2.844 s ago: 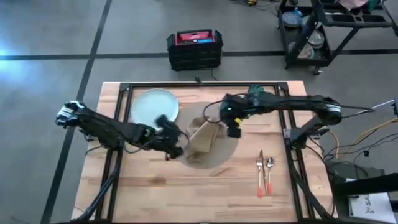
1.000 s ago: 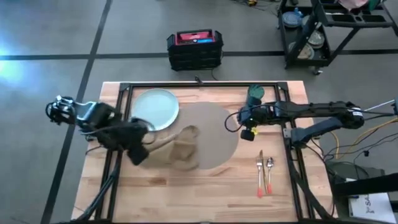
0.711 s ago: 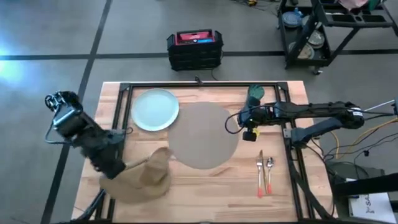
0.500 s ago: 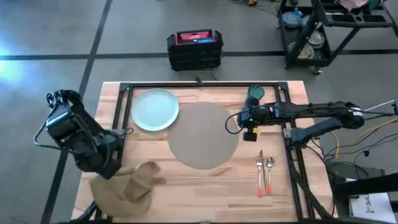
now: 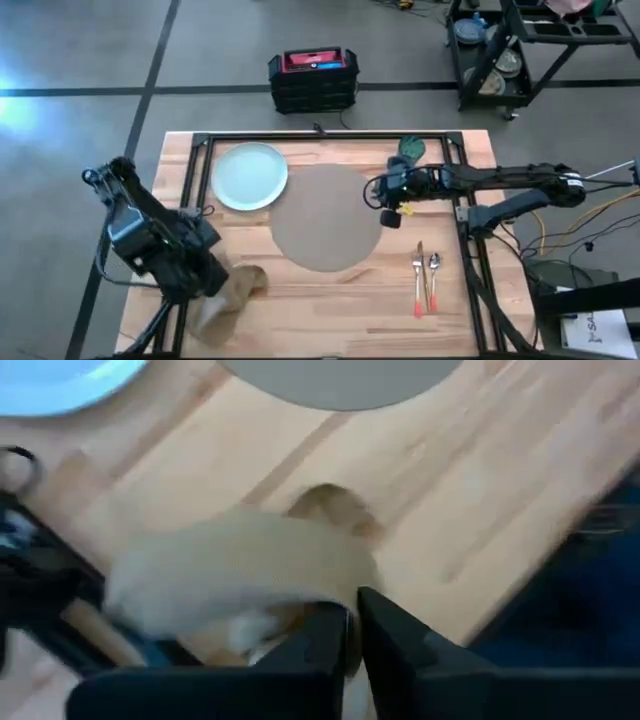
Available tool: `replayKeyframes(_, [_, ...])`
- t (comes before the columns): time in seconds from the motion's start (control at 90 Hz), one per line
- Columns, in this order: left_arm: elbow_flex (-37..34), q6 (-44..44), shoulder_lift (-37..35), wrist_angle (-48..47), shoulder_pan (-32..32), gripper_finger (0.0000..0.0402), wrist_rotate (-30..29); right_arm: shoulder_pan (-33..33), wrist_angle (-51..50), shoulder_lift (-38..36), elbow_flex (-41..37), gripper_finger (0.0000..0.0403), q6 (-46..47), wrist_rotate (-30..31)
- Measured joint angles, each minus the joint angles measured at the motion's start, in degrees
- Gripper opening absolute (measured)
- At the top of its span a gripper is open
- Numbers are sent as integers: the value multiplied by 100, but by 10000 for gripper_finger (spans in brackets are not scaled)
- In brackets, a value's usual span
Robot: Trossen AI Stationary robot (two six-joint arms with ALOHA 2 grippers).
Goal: Set table place
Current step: Remove the table napkin from the table mat
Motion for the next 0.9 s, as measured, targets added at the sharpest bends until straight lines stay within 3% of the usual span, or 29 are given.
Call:
replayKeyframes(0.133, [-912, 383, 70, 1258, 136, 85, 202, 17, 80, 31, 0, 157, -284, -93])
replayKeyframes(0.289, [-2095, 747, 9, 2940, 438, 188, 1553, 39, 143, 63, 21, 189, -635, -305])
replayKeyframes(0.4, [-2720, 724, 7, 2886, 667, 256, 2906, 39, 152, 63, 147, 198, -602, -288])
replayKeyframes(0.467, [-2972, 600, 2, 2786, 738, 279, 3161, 37, 166, 63, 220, 199, -513, -100])
replayKeyframes(0.578, [-3131, 592, -92, 2887, 833, 289, 2563, 9, 319, 79, 245, 193, -429, 233])
replayKeyframes(0.689, [-2986, 1041, -214, 3141, 989, 280, 1419, -33, 399, 196, 246, 183, -107, 312])
replayKeyframes(0.833, [-2659, 2422, -347, 4191, 1203, 260, -659, -39, 385, 487, 240, 165, 56, 309])
replayKeyframes(0.9, [-2669, 3349, -324, 5105, 1423, 250, -937, -38, 370, 670, 240, 155, 61, 307])
